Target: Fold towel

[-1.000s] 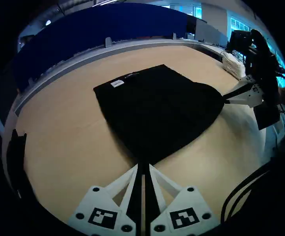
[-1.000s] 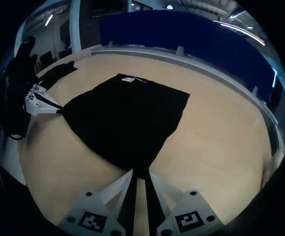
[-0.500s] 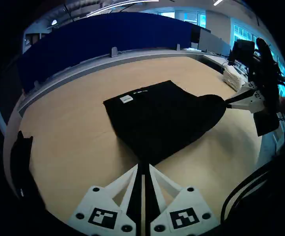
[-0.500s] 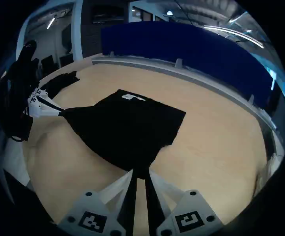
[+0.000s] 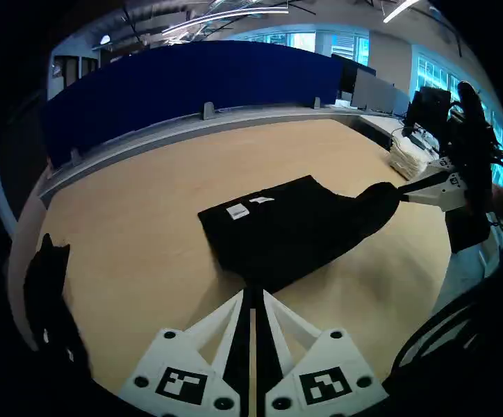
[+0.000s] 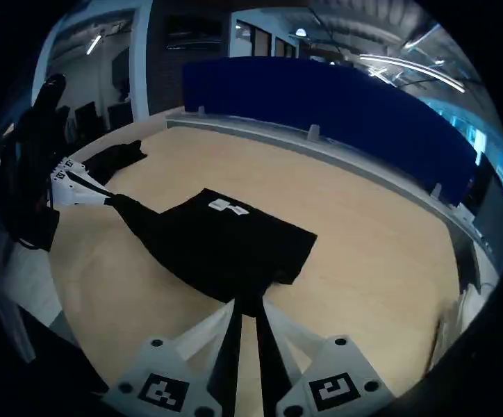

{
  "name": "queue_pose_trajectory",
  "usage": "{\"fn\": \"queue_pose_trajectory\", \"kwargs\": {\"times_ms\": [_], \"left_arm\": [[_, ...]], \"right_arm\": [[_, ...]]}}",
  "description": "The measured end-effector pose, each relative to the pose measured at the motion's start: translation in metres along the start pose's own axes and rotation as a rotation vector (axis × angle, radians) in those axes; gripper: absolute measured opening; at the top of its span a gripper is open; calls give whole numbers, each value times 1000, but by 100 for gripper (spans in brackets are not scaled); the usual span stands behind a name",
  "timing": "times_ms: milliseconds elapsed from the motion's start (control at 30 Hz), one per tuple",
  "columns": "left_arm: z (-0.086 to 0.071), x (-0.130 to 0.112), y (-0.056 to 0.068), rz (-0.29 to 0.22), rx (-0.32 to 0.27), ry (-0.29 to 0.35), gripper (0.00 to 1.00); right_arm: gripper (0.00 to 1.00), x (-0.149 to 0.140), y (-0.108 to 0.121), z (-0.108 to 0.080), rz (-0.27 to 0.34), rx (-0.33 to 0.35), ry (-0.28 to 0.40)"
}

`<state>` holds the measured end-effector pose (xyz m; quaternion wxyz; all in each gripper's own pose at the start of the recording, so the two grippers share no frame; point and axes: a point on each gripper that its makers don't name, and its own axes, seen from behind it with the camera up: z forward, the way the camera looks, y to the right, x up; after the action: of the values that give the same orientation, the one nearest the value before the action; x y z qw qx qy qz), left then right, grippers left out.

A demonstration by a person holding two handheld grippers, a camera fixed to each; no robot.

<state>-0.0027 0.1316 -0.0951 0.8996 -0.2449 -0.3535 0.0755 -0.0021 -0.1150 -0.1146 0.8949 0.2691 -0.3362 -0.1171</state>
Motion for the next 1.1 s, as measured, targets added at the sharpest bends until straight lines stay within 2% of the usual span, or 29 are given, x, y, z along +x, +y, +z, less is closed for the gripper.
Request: {"fn": "queue_pose_trajectory", "kwargs": {"times_ms": [267,467,667,867,1100], "left_arm": [[-25,-7,11,-16,-12,-19,4],[-35,-17,20,-30,-20,-40,4],[-36,-19,21,-38,-18,-41,4],[-33,-11,18,-46,-10,-37,4],[-17,4,7,-55,7,-31,4]], "right_arm": [[13,0,-11,-24,-2,15,-14],[13,-8,-20,-38,-8,29,-36],[13,-13,-22,-41,-8,34,-47],[13,-10,-18,-36,7,35,-44],[13,-2,-4,-22,20,30,-48]]}}
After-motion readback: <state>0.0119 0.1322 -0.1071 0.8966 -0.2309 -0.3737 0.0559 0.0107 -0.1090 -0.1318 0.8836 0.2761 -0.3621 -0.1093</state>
